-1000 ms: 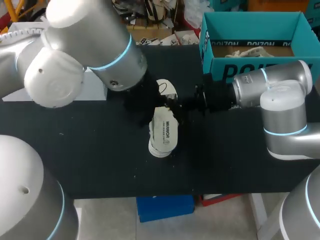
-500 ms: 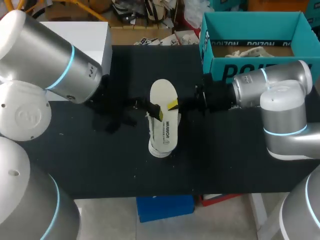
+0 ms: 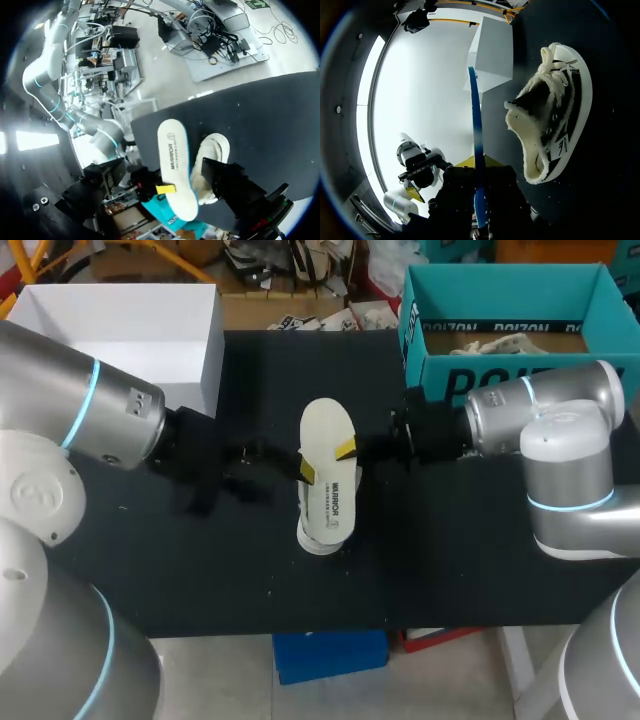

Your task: Take the shoe out of the shoebox, open the shoe tongue, remove and reinsert the insole, then place the shoe into the shoebox

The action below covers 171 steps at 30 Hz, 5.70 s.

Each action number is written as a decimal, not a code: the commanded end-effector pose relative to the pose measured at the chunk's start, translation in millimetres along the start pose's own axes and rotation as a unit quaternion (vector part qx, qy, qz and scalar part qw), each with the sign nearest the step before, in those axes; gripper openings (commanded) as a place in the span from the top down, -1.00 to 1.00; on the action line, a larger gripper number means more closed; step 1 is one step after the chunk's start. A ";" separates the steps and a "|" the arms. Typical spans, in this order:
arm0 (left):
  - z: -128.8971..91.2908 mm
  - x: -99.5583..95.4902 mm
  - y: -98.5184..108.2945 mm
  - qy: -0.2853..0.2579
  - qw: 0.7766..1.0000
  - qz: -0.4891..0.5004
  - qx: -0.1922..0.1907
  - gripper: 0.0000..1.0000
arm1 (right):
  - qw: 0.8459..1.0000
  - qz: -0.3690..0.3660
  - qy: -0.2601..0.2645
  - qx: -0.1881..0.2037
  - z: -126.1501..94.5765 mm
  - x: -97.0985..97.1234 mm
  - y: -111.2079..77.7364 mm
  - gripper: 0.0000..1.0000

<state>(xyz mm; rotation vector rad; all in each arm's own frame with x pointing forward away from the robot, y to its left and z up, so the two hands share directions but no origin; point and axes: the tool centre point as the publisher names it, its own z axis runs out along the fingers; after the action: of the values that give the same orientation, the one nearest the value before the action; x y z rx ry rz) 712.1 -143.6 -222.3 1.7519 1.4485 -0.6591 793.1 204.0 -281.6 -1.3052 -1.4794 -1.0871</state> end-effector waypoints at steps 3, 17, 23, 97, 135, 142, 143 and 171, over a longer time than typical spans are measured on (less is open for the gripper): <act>6.6 13.3 4.6 -0.102 0.993 -0.050 -0.030 -1.00 | 1.000 0.000 0.000 -0.001 1.4 -0.5 0.1 1.00; 19.0 25.1 13.6 -0.236 0.966 -0.089 -0.052 -1.00 | 1.000 0.000 0.000 -0.001 1.4 -0.5 0.1 1.00; 29.8 38.4 24.8 -0.264 0.957 -0.090 -0.076 -1.00 | 1.000 0.000 0.000 -0.001 1.4 -0.5 0.1 1.00; 49.4 30.6 22.4 -0.181 0.976 -0.120 -0.034 1.00 | 0.984 0.042 -0.109 -0.133 -44.8 -14.5 -21.4 -1.00; 15.8 57.1 -72.6 -0.085 0.972 -0.188 0.110 1.00 | 0.949 0.055 -0.203 -0.237 -116.6 -1.8 -71.7 -1.00; 26.9 64.7 -76.3 -0.010 0.969 -0.190 0.159 1.00 | 0.949 0.055 -0.203 -0.237 -116.6 -1.8 -71.7 -1.00; 27.9 65.2 -75.1 -0.005 0.969 -0.189 0.161 1.00 | 0.949 0.055 -0.203 -0.237 -116.6 -1.8 -71.7 -1.00; 75.6 79.4 -24.2 -0.002 0.961 -0.210 0.179 1.00 | 0.949 0.055 -0.203 -0.237 -116.6 -1.8 -71.7 -1.00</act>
<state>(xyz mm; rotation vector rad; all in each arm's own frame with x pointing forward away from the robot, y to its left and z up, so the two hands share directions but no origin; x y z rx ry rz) 705.0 -151.2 -328.3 1.6940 1.8065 -1.1999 728.2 84.5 -259.4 -2.0194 -1.4556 -1.1954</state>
